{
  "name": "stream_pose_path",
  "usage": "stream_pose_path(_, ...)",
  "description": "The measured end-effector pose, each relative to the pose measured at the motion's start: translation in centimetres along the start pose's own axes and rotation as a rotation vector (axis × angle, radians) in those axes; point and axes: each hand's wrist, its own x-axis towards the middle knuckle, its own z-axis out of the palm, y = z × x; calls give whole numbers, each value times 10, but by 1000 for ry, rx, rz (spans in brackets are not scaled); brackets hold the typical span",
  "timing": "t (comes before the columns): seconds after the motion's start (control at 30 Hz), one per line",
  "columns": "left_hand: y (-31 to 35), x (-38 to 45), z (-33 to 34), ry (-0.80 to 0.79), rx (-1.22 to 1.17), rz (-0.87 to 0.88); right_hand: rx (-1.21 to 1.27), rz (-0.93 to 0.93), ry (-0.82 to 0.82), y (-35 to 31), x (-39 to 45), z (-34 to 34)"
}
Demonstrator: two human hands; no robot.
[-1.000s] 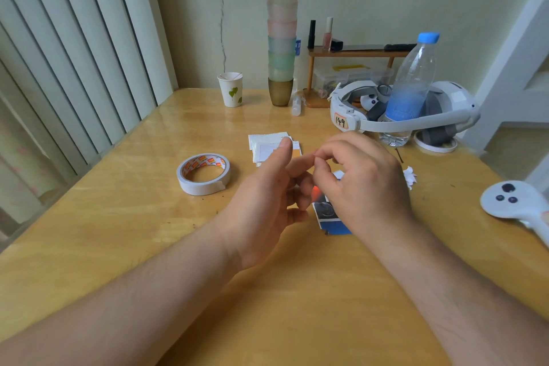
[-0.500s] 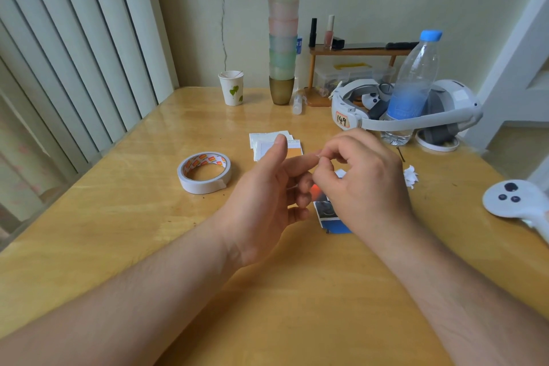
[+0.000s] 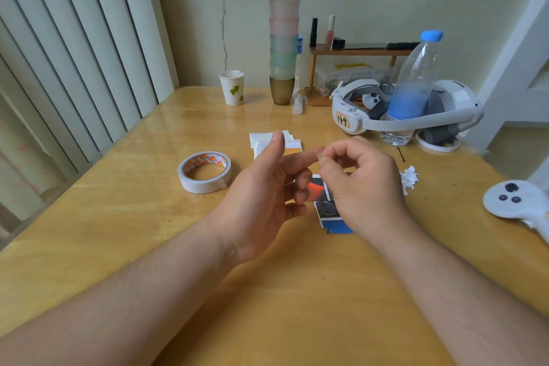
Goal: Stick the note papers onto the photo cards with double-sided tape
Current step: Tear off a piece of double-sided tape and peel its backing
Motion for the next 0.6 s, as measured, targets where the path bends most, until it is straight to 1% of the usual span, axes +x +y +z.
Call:
stream_pose_path(0.07,0,-1,1,-51,12,2,-38,-35,62,0,-2,1)
stream_pose_path(0.17,-3,-1,1,-93,134,30,-209,-227,140,1,-2,0)
stream_pose_path(0.23,-5,-1,1,-97,178,38,-272,-336,152,4,-1,-1)
stream_pose_path(0.33,-5,0,0,-71,141,26,-326,-432,121,7,1,-3)
stream_pose_path(0.4,-2,0,-1,-47,86,0,-347,-458,113,8,1,-2)
stream_pose_path(0.53,2,-1,-2,-92,-25,-45,-307,-389,139,7,1,-3)
stream_pose_path(0.6,4,-1,-2,-103,-15,-40,-307,-370,143,7,1,-4)
